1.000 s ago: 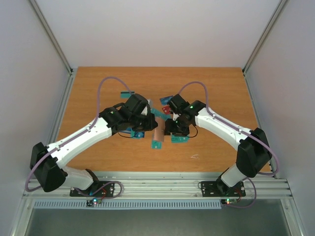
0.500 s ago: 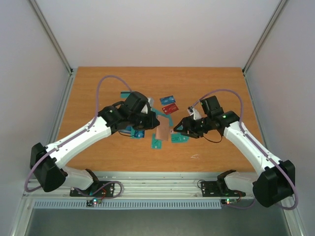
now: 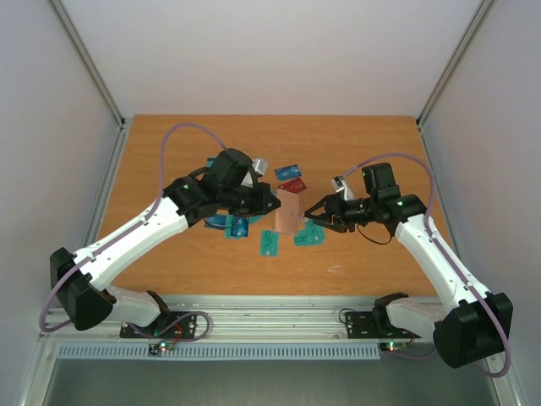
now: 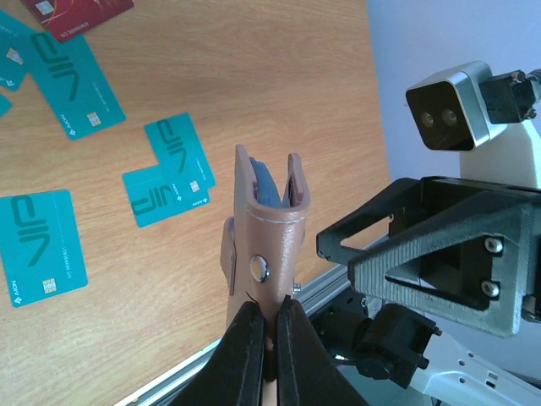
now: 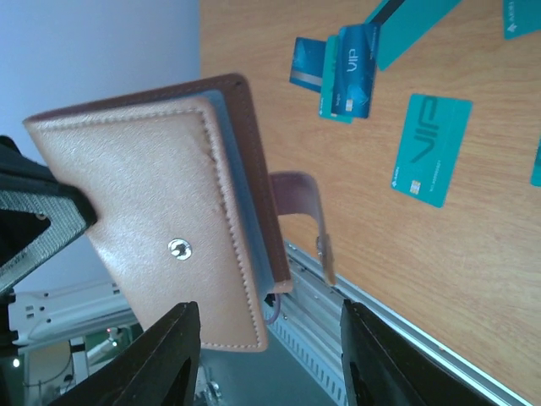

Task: Put the credit cards into the card holder

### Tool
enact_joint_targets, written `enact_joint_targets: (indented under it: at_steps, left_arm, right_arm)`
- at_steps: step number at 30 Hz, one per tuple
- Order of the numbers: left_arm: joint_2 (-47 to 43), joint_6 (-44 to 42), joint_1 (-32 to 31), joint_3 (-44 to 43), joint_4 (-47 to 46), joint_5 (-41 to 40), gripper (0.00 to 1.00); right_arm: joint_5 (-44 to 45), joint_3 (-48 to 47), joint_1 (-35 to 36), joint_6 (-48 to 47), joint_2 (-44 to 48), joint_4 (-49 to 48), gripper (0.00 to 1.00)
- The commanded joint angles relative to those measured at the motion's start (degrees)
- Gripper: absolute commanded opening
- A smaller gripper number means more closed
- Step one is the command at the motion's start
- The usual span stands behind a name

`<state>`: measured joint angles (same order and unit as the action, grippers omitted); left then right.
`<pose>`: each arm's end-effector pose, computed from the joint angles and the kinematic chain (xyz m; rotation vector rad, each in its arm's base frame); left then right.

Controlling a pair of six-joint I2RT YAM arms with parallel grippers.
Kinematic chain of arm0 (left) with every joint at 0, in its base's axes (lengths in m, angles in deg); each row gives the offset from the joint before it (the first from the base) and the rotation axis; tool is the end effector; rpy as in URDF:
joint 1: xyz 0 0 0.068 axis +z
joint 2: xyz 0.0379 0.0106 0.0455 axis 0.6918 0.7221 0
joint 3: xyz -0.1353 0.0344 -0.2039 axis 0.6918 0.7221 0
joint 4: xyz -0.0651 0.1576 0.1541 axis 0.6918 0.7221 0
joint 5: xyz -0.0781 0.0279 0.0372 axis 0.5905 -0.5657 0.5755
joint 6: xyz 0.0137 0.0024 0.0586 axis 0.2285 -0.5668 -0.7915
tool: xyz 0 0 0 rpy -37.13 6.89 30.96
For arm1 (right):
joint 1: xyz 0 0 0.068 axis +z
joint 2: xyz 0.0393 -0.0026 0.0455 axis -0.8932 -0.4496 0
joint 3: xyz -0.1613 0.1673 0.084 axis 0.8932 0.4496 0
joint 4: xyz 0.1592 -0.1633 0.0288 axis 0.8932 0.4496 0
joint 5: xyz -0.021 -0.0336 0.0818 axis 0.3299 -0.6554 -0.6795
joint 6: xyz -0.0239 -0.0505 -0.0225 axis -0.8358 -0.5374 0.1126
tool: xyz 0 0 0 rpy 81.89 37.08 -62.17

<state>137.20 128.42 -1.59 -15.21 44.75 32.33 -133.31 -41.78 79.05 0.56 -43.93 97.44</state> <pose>0.1808 -0.2025 0.3191 0.1483 2.5491 -1.1006 0.1816 0.0878 0.2683 -0.5885 2.3309 1.2934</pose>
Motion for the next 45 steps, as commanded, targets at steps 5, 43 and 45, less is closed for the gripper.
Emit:
enact_joint_targets:
  at_steps: [5, 43, 45]
  left_arm:
    - [-1.85, 1.49, -0.22, -2.43, -4.49, 3.02, 0.0]
    - [-2.28, 4.91, -0.22, -0.28, -8.99, 5.07, 0.0]
    - [-2.36, 5.35, -0.19, 0.4, -9.41, 5.19, 0.0]
  right_arm:
    - [-4.23, -1.78, -1.46, -1.92, -1.67, -0.07, 0.43]
    - [-7.43, 2.12, -1.48, -2.06, -5.12, -4.72, 0.26]
    - [-8.2, 2.18, -1.52, -1.73, -5.21, -5.3, 0.24]
